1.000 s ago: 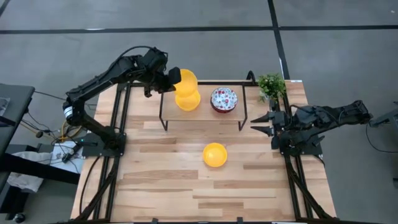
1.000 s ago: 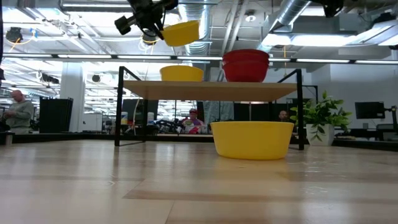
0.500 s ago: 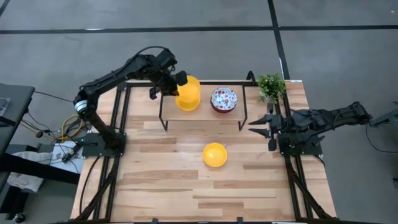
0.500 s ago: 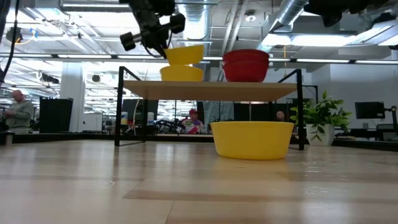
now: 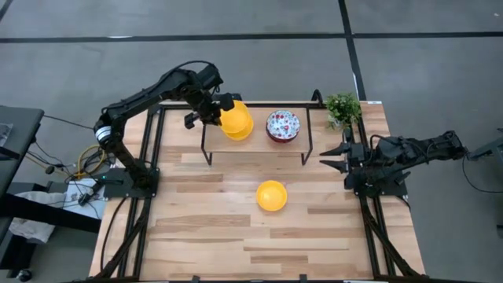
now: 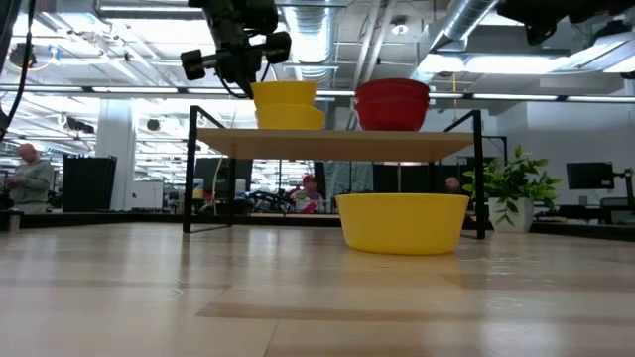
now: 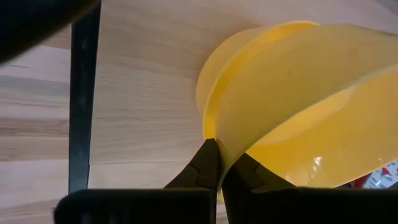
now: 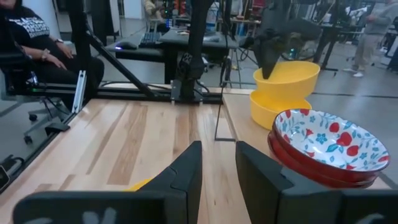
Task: Pick & Place Mini bowls
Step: Stack the bottom yellow bowl on the yellow bowl on the shelf
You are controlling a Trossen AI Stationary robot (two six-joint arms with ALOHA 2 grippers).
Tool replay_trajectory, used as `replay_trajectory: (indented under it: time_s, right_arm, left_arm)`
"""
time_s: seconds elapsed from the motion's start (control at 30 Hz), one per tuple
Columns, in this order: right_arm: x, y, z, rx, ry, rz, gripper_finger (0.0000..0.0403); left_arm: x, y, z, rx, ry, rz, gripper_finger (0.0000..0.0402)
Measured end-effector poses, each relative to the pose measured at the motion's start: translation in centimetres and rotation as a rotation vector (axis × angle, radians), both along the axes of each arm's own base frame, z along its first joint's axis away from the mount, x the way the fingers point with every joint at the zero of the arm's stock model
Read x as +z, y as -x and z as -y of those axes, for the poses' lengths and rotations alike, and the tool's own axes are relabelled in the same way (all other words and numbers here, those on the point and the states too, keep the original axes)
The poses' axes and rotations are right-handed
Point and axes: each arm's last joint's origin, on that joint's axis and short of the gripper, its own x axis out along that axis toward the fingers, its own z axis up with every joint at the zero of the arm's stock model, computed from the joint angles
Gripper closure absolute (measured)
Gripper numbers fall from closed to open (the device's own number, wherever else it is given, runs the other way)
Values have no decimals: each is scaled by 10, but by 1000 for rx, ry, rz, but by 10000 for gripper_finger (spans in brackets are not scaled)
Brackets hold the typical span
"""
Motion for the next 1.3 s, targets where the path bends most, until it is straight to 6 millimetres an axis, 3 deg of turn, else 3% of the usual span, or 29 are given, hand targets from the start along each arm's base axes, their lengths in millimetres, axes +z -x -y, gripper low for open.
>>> replay_trajectory:
  time_s: [1.3]
  right_arm:
    - [0, 0, 0, -1, -19, 0, 315]
  left_arm:
    - [-14, -18, 3, -2, -24, -30, 398]
